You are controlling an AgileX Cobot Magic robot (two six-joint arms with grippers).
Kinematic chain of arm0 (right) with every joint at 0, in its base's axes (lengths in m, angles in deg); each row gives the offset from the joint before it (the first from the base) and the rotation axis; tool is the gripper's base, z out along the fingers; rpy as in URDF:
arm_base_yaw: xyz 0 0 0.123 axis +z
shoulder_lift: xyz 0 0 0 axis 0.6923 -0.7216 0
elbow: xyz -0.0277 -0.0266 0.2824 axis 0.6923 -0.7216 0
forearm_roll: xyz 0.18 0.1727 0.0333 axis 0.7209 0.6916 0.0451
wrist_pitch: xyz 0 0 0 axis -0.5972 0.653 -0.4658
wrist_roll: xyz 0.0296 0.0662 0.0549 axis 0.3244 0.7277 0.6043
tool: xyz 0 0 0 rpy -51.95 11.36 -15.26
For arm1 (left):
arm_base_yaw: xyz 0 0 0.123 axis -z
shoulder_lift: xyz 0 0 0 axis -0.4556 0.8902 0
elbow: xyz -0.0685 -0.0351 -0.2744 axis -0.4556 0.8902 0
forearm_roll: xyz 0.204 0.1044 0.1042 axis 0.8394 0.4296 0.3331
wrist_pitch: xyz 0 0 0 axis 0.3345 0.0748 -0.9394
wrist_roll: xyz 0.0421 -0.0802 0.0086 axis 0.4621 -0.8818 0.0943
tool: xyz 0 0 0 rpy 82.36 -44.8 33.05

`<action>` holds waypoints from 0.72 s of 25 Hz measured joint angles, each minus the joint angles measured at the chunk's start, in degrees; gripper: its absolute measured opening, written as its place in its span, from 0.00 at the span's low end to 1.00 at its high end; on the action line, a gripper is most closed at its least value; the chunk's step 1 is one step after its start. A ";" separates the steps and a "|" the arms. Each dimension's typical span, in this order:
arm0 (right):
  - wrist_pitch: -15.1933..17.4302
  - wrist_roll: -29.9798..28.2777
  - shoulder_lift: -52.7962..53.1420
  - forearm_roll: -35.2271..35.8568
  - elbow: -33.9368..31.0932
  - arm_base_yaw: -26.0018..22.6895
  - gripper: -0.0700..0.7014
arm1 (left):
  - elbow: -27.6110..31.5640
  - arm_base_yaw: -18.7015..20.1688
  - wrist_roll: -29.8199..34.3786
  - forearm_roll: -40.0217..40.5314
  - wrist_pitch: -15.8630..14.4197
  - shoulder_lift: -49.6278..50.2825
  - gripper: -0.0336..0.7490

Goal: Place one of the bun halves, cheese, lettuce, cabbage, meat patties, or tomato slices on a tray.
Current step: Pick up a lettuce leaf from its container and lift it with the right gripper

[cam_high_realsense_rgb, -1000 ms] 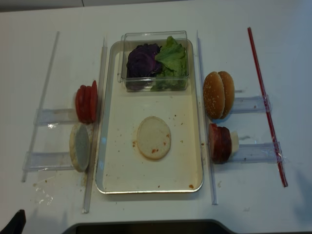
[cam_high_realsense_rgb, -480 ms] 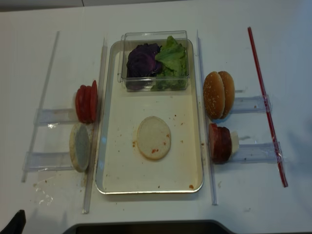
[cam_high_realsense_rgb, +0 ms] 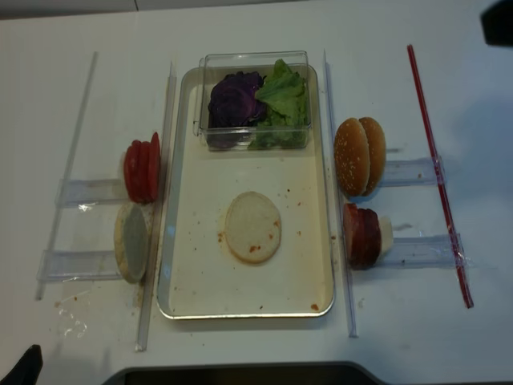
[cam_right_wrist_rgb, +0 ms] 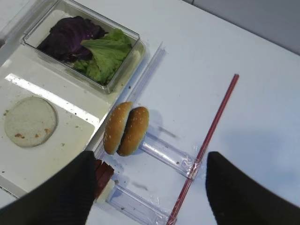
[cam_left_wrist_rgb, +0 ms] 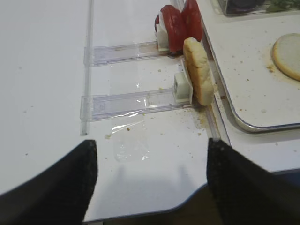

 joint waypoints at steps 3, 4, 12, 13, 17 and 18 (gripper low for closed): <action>0.00 -0.94 -5.49 -0.22 5.10 2.87 0.75 | 0.00 0.00 0.00 0.00 0.00 0.00 0.62; 0.00 -1.04 -7.44 -0.49 6.48 3.87 0.75 | 0.00 0.00 0.00 0.00 0.00 0.00 0.62; 0.00 -4.20 -21.85 -0.64 17.30 8.89 0.75 | 0.00 0.00 0.00 0.00 0.00 0.00 0.62; 0.00 -5.02 -23.64 -0.39 18.54 9.16 0.75 | 0.00 0.00 0.00 0.00 0.00 0.00 0.62; 0.00 -8.11 -29.85 1.62 22.84 9.49 0.73 | 0.00 0.00 -0.71 0.76 0.00 0.00 0.62; 0.00 -8.84 -31.27 2.11 23.66 9.49 0.72 | 0.00 0.00 -1.11 1.04 0.00 0.00 0.62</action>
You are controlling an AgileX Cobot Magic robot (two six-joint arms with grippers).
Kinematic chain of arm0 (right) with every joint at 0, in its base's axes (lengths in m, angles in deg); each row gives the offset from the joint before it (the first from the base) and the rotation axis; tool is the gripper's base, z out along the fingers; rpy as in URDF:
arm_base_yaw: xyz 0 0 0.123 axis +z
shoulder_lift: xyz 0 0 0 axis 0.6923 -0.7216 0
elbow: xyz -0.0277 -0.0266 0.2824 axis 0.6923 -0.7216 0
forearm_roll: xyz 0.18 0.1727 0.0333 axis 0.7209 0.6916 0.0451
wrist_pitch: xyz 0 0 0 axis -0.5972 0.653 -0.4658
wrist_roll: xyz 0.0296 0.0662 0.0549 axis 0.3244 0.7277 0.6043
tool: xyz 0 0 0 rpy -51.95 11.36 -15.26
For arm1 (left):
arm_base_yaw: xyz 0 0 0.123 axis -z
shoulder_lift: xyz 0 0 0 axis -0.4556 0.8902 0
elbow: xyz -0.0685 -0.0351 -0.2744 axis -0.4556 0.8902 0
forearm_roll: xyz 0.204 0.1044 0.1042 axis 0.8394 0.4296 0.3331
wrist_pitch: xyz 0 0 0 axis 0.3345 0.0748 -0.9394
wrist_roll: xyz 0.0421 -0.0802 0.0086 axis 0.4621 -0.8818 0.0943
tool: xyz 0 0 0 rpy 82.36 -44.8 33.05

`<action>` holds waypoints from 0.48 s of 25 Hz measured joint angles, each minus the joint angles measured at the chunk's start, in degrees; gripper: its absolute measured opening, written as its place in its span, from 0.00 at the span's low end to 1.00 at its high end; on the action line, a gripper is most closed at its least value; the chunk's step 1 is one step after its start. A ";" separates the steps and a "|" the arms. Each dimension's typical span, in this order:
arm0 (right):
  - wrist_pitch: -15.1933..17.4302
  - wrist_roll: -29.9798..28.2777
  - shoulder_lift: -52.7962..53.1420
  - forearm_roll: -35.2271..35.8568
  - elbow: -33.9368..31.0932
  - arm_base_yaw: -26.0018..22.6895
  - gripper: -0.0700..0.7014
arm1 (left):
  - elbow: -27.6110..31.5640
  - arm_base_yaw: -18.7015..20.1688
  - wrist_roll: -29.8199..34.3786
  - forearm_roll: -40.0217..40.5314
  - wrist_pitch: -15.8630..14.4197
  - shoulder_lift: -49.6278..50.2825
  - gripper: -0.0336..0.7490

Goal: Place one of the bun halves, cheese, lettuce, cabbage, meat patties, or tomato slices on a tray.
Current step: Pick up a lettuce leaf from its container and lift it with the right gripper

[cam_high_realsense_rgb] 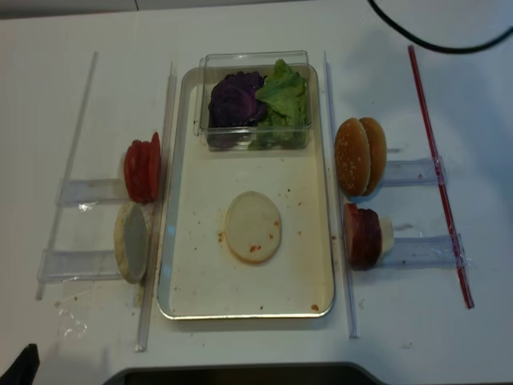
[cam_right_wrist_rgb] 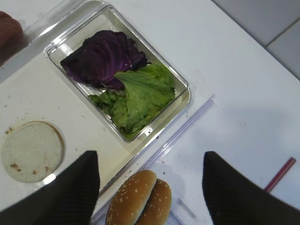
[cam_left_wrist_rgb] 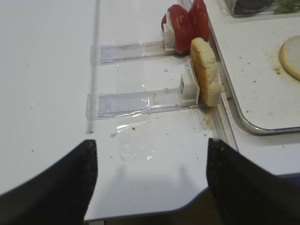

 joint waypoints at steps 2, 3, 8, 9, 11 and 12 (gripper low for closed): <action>0.00 -1.12 -2.50 0.83 1.87 0.00 0.72 | 0.00 0.00 -0.30 0.12 0.00 0.00 0.62; 0.00 -1.72 -3.75 1.24 2.73 0.00 0.72 | 0.00 0.00 -0.35 0.12 0.00 0.00 0.62; -0.32 -8.02 -8.40 3.56 4.86 0.00 0.72 | 0.00 0.00 -0.44 0.12 0.00 0.00 0.62; -0.32 -9.52 -9.16 4.12 4.97 0.00 0.71 | 0.00 0.00 -0.44 0.12 0.00 0.00 0.62; -0.36 -11.59 -10.61 4.67 4.97 0.00 0.71 | 0.00 0.00 -0.44 0.12 0.00 0.00 0.62; -0.45 -12.72 -11.20 4.88 4.97 0.00 0.71 | 0.00 0.00 -0.44 0.12 0.00 0.00 0.62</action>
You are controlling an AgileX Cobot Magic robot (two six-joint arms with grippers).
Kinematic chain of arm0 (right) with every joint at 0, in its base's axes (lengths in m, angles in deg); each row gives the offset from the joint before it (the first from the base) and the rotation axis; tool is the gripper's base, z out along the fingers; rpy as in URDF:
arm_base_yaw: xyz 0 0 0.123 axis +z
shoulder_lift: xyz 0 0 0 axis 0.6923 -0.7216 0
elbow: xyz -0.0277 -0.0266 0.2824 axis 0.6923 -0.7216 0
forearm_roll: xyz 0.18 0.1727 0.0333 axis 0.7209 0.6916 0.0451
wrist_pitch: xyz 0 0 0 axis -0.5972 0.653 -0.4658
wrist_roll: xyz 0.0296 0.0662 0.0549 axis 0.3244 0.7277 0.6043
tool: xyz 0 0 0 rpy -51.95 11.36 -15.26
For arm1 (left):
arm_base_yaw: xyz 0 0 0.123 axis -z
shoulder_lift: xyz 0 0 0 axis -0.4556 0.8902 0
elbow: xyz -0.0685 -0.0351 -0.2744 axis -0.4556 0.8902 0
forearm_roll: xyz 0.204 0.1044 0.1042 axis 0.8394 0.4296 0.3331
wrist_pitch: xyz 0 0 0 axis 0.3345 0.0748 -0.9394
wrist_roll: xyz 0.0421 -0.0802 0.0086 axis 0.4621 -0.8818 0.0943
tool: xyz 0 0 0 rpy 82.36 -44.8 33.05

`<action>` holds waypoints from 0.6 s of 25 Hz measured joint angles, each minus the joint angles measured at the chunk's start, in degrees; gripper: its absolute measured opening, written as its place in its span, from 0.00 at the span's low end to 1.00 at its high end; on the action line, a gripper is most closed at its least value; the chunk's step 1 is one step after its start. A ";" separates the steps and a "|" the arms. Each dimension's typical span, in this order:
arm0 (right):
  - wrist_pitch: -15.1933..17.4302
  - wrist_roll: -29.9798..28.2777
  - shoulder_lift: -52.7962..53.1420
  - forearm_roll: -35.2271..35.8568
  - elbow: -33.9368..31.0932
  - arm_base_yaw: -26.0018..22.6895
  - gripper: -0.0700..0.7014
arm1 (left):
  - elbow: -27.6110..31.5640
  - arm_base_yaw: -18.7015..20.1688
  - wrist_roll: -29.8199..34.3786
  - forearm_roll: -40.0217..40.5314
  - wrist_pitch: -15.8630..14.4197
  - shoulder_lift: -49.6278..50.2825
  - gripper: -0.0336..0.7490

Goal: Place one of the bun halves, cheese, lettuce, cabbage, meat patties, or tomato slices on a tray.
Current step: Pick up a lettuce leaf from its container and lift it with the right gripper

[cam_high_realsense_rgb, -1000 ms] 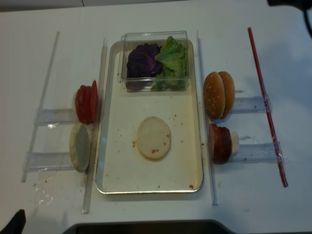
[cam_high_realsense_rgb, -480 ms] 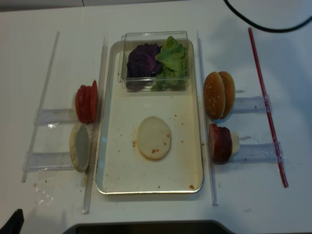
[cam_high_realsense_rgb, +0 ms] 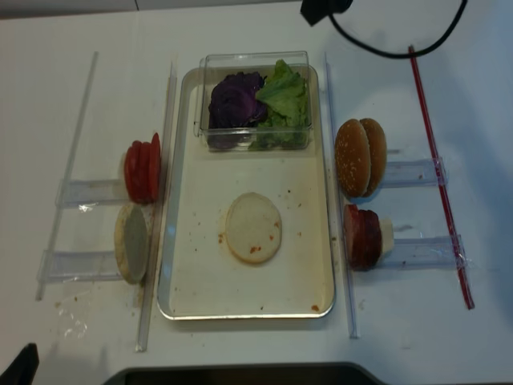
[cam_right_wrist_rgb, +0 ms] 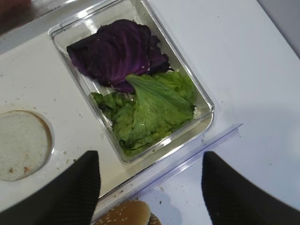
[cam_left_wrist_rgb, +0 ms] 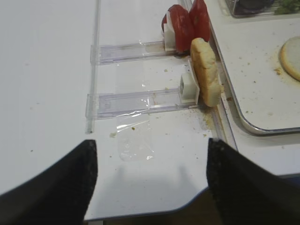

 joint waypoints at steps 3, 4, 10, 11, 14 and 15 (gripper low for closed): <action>0.00 -2.51 -2.16 0.22 0.00 0.00 0.71 | 0.00 0.00 0.00 0.00 0.00 0.00 0.62; 0.00 -3.43 -2.90 0.22 0.00 0.00 0.71 | 0.00 0.00 0.00 0.00 0.00 0.00 0.62; -0.23 -9.33 -7.33 0.73 3.32 0.00 0.71 | 0.00 0.00 -0.04 0.00 0.00 0.00 0.62; -0.32 -10.46 -7.70 0.86 3.86 0.00 0.71 | 0.00 0.00 -0.04 0.00 0.00 0.00 0.62; -0.45 -12.33 -9.03 0.95 4.85 0.00 0.71 | 0.00 0.00 -0.13 0.00 0.00 0.00 0.62; -0.45 -12.63 -9.55 0.95 5.14 0.00 0.71 | 0.00 0.00 -0.13 0.00 0.00 0.00 0.62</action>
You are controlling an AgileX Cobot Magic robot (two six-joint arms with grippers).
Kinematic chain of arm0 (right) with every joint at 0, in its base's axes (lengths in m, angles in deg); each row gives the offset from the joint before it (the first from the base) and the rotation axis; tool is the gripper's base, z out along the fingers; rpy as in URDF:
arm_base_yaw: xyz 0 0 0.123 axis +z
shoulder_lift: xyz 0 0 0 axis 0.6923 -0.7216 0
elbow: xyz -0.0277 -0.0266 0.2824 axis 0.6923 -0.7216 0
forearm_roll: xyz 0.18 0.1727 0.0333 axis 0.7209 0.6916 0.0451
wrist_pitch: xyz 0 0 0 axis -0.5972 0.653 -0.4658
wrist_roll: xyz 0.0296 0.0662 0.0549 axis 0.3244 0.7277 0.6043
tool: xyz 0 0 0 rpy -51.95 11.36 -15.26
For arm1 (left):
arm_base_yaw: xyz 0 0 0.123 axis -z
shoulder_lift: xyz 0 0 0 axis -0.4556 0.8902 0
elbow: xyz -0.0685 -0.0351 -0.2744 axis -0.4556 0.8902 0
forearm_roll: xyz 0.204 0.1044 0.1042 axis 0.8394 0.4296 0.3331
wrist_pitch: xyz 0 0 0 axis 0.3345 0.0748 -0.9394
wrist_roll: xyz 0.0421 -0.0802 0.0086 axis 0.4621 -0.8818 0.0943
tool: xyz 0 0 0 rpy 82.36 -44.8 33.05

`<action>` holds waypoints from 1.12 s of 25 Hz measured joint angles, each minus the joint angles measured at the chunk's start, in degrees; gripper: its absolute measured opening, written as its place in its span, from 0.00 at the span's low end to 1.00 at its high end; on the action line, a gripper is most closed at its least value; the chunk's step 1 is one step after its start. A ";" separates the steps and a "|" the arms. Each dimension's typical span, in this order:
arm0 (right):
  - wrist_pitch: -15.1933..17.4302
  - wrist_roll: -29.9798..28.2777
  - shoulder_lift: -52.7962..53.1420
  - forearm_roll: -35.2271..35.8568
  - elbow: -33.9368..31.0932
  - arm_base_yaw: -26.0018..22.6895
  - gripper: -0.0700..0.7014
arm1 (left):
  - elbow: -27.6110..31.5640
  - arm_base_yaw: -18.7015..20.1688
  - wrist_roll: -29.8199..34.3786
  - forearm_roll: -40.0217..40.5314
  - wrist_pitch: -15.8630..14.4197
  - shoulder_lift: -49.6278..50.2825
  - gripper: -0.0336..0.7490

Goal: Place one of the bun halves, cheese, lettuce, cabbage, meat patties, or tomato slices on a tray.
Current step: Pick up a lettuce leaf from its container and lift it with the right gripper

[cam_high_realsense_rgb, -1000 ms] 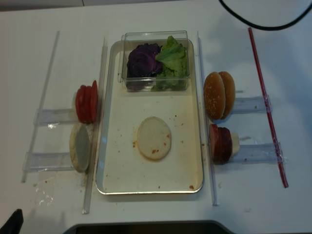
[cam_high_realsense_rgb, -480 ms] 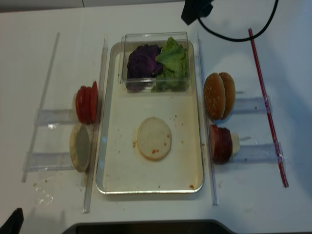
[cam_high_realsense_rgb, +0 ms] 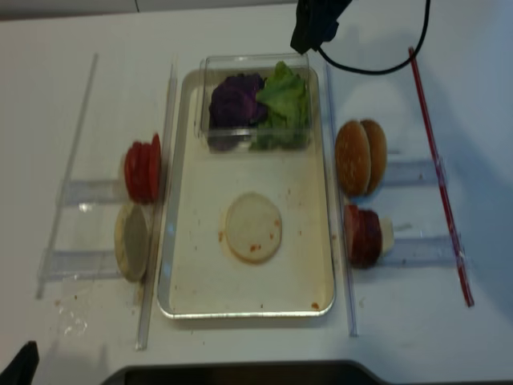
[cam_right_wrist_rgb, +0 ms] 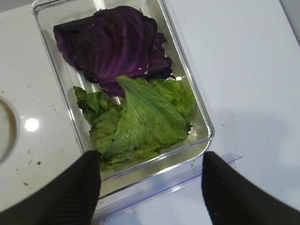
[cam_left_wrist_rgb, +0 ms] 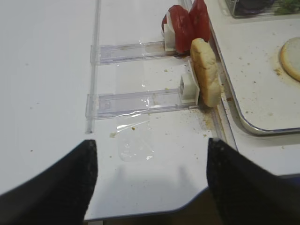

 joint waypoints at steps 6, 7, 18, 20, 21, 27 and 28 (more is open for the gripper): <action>-0.12 -6.51 -2.88 0.13 0.62 0.80 0.71 | 0.00 0.00 0.00 0.00 0.00 0.00 0.62; -0.12 -7.78 -3.28 0.39 0.62 1.16 0.71 | 0.00 0.00 0.00 0.00 0.00 0.00 0.62; -0.94 -12.08 -7.89 2.39 0.71 2.35 0.71 | 0.00 0.00 0.00 0.00 0.00 0.00 0.62; -1.27 -12.64 -8.15 2.42 0.71 2.35 0.71 | 0.00 0.00 0.00 0.00 0.00 0.00 0.62; -1.51 -12.99 -8.15 2.42 0.71 2.35 0.71 | 0.00 0.00 0.00 0.00 0.00 0.00 0.62; -3.04 -13.39 -9.22 2.62 0.71 2.35 0.71 | 0.00 0.00 0.00 0.00 0.00 0.00 0.62; -3.04 -13.41 -9.69 2.62 0.71 2.35 0.71 | 0.00 0.00 0.00 0.00 0.00 0.00 0.62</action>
